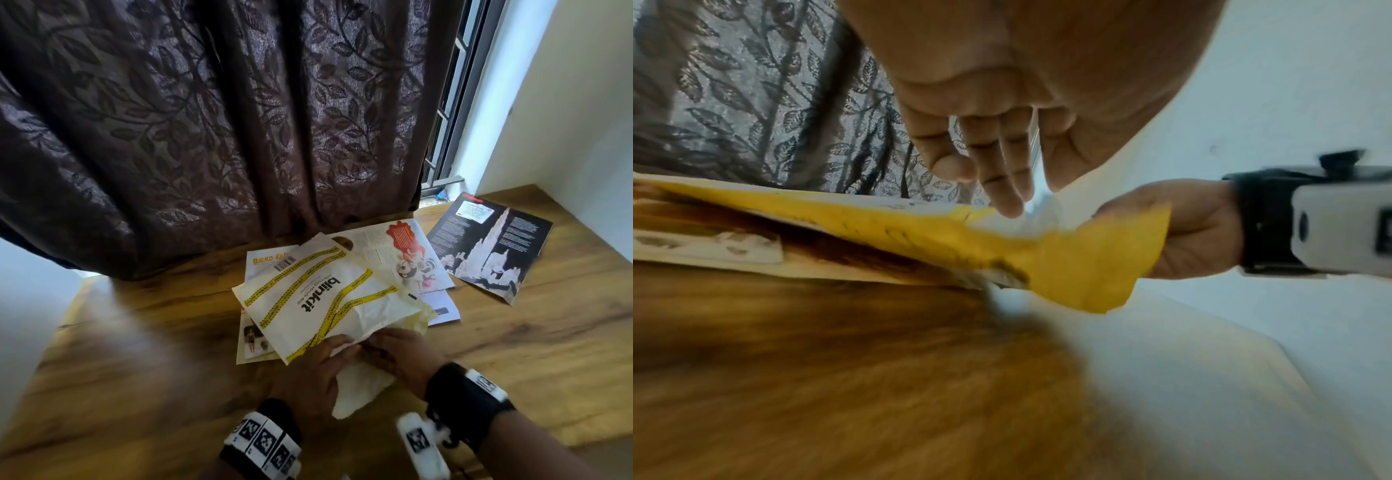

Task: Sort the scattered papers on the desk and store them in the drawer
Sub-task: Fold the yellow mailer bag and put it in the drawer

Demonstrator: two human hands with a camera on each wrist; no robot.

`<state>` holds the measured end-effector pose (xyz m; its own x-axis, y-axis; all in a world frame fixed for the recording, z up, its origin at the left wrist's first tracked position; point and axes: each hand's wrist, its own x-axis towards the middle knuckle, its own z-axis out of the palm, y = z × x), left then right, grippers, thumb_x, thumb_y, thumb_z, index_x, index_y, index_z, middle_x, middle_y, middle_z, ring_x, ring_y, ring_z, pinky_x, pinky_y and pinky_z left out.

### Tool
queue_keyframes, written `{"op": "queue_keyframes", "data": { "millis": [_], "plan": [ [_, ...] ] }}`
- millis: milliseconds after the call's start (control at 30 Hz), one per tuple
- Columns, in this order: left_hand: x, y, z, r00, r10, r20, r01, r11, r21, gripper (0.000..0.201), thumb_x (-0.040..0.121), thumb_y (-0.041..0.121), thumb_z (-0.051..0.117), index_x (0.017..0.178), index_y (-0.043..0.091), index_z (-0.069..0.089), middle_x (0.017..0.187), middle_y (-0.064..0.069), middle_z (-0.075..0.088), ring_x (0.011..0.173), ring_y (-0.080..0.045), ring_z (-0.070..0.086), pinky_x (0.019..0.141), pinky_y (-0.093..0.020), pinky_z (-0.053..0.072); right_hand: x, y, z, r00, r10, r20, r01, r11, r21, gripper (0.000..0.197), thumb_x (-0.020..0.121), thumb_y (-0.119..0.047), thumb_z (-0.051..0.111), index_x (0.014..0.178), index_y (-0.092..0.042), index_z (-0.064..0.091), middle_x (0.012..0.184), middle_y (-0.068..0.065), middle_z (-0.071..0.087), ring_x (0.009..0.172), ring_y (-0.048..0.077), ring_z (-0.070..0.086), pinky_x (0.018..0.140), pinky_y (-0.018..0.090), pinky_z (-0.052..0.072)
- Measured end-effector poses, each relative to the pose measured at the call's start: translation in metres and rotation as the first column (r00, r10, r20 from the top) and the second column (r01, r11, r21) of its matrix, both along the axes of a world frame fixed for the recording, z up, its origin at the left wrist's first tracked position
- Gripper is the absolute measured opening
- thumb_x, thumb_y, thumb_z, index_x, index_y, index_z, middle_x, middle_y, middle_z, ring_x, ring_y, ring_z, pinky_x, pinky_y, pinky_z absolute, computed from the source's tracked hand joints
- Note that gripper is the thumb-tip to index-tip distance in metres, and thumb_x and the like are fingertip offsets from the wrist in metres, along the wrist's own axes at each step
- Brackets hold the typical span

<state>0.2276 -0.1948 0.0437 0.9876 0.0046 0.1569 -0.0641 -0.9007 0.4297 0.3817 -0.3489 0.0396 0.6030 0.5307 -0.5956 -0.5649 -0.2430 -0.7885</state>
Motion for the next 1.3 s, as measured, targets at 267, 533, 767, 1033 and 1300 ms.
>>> {"op": "queue_keyframes", "data": {
  "millis": [267,533,767,1033,1300],
  "plan": [
    [-0.006,-0.009,-0.015,0.862,0.053,-0.503,-0.036,0.998,0.044,0.082,0.084,0.083,0.026,0.153,0.040,0.014,0.160,0.018,0.013,0.145,-0.011,0.020,0.118,-0.042,0.023,0.032,-0.086,-0.006,0.505,0.356,0.786,0.033,0.902,-0.430,0.039,0.085,-0.001,0.066,0.108,-0.033,0.068,0.095,-0.012,0.065,0.083,0.004,0.062,0.070,0.018,0.049],
    [0.000,-0.022,-0.037,0.871,0.133,-0.473,-0.045,0.980,0.192,0.068,0.092,0.053,0.039,0.152,0.026,0.024,0.161,0.009,0.013,0.141,-0.022,0.024,0.114,-0.042,0.030,0.047,-0.067,-0.024,0.656,0.429,0.621,-0.170,0.886,-0.431,0.055,0.084,-0.009,0.075,0.125,-0.036,0.050,0.100,-0.012,0.070,0.088,0.002,0.069,0.083,0.030,0.060],
    [0.004,0.002,-0.050,0.817,0.412,-0.404,-0.498,0.857,-0.134,0.022,0.095,0.033,0.059,0.102,0.015,0.070,0.113,0.000,0.058,0.106,-0.014,0.057,0.091,-0.024,0.045,0.022,-0.040,-0.030,0.417,0.479,0.773,-0.245,0.878,-0.411,0.032,0.092,-0.012,0.065,0.118,-0.030,0.063,0.109,-0.021,0.065,0.099,0.006,0.066,0.083,0.018,0.050],
    [0.003,-0.001,-0.072,0.711,0.556,-0.431,-0.641,0.765,-0.071,0.024,0.088,0.032,0.069,0.080,0.025,0.047,0.101,0.002,0.044,0.091,-0.017,0.052,0.079,-0.029,0.046,-0.026,-0.003,-0.051,-0.261,0.819,0.511,-0.574,0.294,-0.764,0.052,0.105,-0.020,0.041,0.156,-0.015,0.031,0.164,0.006,0.024,0.153,0.028,0.018,0.124,0.046,0.020],
    [-0.009,0.011,-0.075,0.571,0.681,-0.459,-0.774,0.633,-0.023,0.070,0.062,0.061,0.079,0.103,0.026,0.035,0.110,0.000,0.041,0.106,-0.025,0.045,0.084,-0.043,0.045,0.074,-0.056,-0.047,0.043,0.894,0.447,-0.229,0.444,-0.866,0.063,0.106,-0.039,0.037,0.160,-0.023,0.010,0.168,-0.004,0.005,0.155,0.014,0.010,0.124,0.033,0.008]
  ]
}}
